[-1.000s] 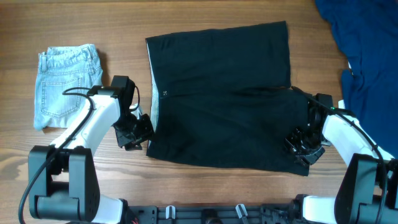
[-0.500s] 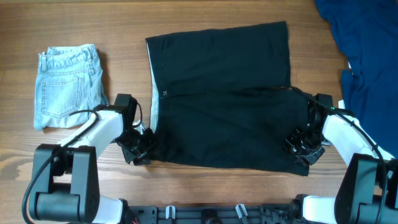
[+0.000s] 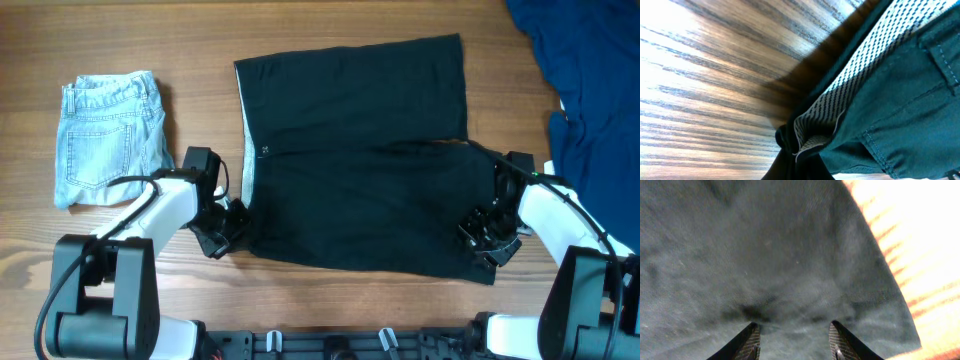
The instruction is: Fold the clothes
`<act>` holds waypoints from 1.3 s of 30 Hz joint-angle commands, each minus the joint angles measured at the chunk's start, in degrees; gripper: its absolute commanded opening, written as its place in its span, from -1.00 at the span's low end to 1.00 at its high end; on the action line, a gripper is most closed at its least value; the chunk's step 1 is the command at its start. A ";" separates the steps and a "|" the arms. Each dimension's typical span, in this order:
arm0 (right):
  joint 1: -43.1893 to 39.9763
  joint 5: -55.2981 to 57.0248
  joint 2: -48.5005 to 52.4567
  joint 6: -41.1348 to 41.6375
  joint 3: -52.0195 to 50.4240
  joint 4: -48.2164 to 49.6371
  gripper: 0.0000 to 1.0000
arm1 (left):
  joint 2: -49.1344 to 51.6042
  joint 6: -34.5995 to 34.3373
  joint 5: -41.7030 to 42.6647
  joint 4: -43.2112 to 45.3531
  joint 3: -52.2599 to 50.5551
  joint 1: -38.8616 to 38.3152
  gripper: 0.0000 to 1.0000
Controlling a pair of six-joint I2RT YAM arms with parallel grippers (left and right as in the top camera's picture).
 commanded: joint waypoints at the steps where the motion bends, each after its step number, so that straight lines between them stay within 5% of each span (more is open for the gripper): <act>1: -0.15 -1.05 -1.42 -1.55 3.39 -4.92 -0.09 | -5.38 0.28 -3.65 -0.20 -0.17 0.35 -0.92; 5: -0.15 -4.26 -11.21 -1.31 6.25 -10.49 -0.06 | -16.59 0.26 -5.68 0.46 -0.17 0.35 -0.92; 10: -0.13 -12.02 -19.80 1.90 0.66 -13.35 -0.07 | -17.03 0.28 -6.03 0.09 -0.22 0.35 -0.92; 18: -0.13 -14.12 -20.52 11.06 -14.86 -3.23 -0.08 | -17.03 0.31 -6.03 0.00 -0.22 0.35 -0.91; 27: -0.13 -3.72 -20.52 21.29 -16.28 2.82 -0.08 | -17.03 0.31 -6.03 -0.68 -0.22 0.35 -0.91; 28: -0.13 -3.58 -20.52 21.62 -16.61 3.58 -0.17 | -17.03 0.28 -6.05 -1.07 -0.22 0.35 -0.91; 31: -0.13 -3.78 -20.52 21.64 -17.14 4.92 -0.91 | -17.05 0.28 -6.03 -2.23 -0.22 0.35 -0.92; 36: -0.15 -4.87 -20.55 14.86 -14.99 7.37 -0.92 | -17.99 3.93 -1.68 -7.89 0.07 0.35 -0.92; 39: -0.15 -2.34 -21.11 10.62 -6.12 -0.79 -0.92 | -23.47 10.01 -1.07 -15.41 3.54 0.37 -0.92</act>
